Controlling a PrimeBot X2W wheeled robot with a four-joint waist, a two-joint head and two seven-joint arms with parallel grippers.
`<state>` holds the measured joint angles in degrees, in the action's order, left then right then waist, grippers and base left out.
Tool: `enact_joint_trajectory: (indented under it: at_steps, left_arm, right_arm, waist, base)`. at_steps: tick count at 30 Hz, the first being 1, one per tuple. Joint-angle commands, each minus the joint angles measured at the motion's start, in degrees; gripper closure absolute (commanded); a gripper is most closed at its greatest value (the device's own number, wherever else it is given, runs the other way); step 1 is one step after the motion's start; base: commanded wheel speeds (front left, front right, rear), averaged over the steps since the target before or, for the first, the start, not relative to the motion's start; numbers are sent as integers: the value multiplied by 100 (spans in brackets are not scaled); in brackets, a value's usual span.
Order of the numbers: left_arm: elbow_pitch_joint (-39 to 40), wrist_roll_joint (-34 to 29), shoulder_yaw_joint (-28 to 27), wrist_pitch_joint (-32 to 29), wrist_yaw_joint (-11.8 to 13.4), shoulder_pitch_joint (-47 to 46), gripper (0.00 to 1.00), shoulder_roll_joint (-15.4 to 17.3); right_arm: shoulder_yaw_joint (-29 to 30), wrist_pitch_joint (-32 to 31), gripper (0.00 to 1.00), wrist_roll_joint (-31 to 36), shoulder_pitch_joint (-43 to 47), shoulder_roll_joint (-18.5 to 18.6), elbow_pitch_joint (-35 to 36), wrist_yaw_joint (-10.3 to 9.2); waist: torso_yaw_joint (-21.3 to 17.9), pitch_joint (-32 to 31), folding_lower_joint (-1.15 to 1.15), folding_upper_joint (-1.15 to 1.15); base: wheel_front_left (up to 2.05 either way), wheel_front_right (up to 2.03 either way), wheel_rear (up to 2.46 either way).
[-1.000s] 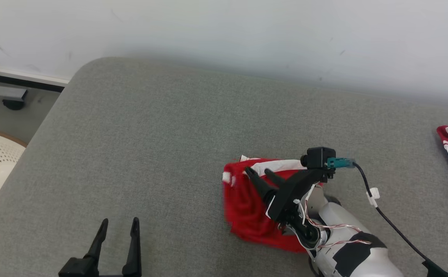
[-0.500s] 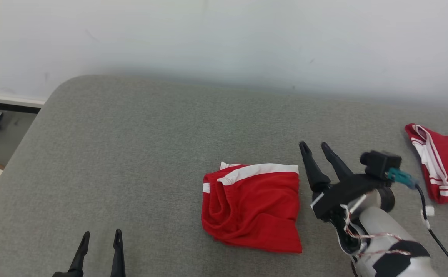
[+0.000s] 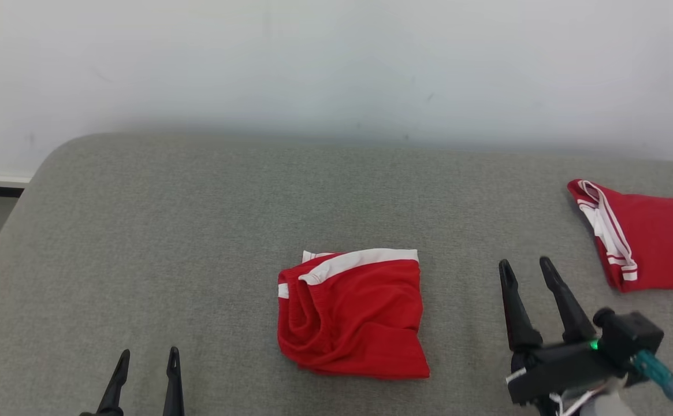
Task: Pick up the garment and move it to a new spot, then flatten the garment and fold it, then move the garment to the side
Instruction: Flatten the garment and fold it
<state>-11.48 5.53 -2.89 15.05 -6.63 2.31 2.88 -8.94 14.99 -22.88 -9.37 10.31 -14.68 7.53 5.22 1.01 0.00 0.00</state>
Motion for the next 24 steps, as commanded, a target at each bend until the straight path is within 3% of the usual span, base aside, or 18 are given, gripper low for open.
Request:
enact_joint_trajectory:
  at_steps: [1, 11, 24]
  left_arm:
    - [32, -51, -21, 17, -27, 43, 0, 1]
    - [80, -55, -53, 17, -10, 138, 0, 0]
    - [152, -41, 4, 17, 29, 224, 0, 0]
  right_arm:
    - [146, 17, 0, 198, 238, -119, 189, -9]
    - [776, 19, 0, 1005, 1233, -625, 1126, -9]
    - [849, 19, 0, 1218, 1493, -745, 833, -9]
  waist:
    - [-71, -30, 0, 0]
    - [-160, -120, 0, 0]
    - [-185, -194, 0, 0]
  base:
    - [0, 0, 0]
    - [0, 0, 0]
    - [0, 0, 0]
